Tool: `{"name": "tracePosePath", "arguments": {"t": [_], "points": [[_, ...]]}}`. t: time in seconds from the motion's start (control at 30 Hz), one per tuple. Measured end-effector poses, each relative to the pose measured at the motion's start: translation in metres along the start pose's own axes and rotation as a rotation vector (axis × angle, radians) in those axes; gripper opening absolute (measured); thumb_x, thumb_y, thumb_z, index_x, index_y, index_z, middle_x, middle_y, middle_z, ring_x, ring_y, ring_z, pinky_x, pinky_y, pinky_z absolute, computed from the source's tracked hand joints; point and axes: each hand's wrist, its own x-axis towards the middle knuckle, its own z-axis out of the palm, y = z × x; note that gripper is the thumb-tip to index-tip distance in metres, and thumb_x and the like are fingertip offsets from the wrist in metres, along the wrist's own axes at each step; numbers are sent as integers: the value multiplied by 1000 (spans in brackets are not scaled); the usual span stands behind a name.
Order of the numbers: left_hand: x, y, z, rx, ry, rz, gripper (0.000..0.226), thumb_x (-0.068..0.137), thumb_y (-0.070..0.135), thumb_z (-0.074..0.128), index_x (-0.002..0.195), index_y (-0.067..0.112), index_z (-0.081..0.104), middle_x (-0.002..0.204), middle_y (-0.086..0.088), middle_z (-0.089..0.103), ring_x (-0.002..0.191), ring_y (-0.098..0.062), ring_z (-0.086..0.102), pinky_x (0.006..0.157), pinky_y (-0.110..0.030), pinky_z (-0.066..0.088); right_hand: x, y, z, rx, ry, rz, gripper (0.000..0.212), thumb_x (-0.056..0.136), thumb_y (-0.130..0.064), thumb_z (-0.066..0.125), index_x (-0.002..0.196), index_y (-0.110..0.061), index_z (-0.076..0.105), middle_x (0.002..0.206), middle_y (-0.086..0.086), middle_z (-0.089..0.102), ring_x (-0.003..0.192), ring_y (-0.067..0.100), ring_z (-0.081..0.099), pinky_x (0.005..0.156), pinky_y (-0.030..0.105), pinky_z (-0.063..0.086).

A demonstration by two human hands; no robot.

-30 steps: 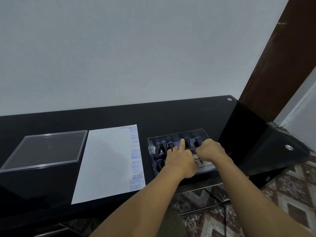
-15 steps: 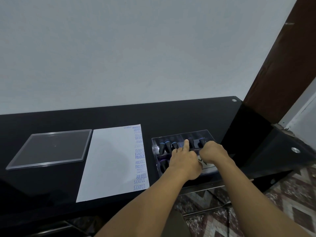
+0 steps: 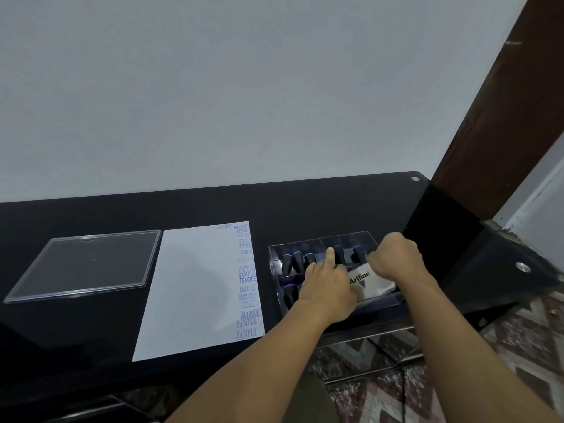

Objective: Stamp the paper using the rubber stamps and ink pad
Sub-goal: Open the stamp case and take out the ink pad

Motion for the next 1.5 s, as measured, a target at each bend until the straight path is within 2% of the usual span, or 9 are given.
{"name": "tracePosePath", "arguments": {"t": [0.27,0.37,0.5,0.6,0.8,0.97,1.2,1.33,1.5], "points": [[4,-11,7,-96,119,73,44,95,53,46,108,14,60,136,-13,44,125,-31,42,108,-49,35,-6,0,2,135,-32,-20,8,93,-12,62,100,-10,66,91,8,65,69,12,53,59,27,44],[-5,-10,-5,-233,95,112,52,95,55,48,127,15,56,142,-9,45,137,-27,33,114,-43,27,-17,-9,-12,150,41,-87,5,93,-11,62,90,-12,65,90,10,67,64,12,53,60,29,48],[-19,-19,-26,-461,139,180,75,85,64,59,145,24,37,139,6,51,124,-13,47,102,-40,45,-31,-27,-37,174,118,-180,4,97,-15,59,97,-14,62,85,4,60,62,3,46,47,17,33],[-35,-37,-46,-505,255,177,83,81,58,68,150,26,34,144,12,46,124,-5,47,101,-33,46,-35,-44,-44,283,135,-226,4,96,-18,59,97,-17,63,88,-1,62,72,10,55,49,20,38],[-82,-103,-89,-538,371,75,77,78,51,78,143,29,44,136,18,48,119,0,48,96,-25,46,-48,-93,-4,567,-58,-282,15,83,-12,59,81,-21,70,85,-5,70,84,19,67,65,36,56],[-127,-162,-108,-478,435,-31,73,78,48,79,140,29,48,132,21,50,119,2,48,86,-15,41,-74,-140,44,628,-197,-359,13,87,-11,59,88,-19,69,91,-2,69,83,17,66,58,32,52],[-183,-221,-129,-407,497,-150,76,76,53,78,142,28,47,128,22,50,111,7,50,87,-21,50,-107,-183,99,567,-343,-528,18,92,-17,57,105,-21,68,107,-10,64,99,17,65,82,37,59],[-205,-247,-132,-393,513,-196,70,77,48,79,137,29,50,124,22,51,105,9,52,76,-13,50,-122,-196,119,466,-471,-622,36,90,-24,66,126,-23,61,119,-6,63,92,9,66,70,19,50],[-222,-282,-124,-386,473,-242,74,74,45,82,138,25,53,125,22,53,109,9,52,83,-7,44,-133,-201,150,373,-624,-651,72,77,-27,82,142,-23,51,116,-3,66,94,7,68,73,20,54]]}}
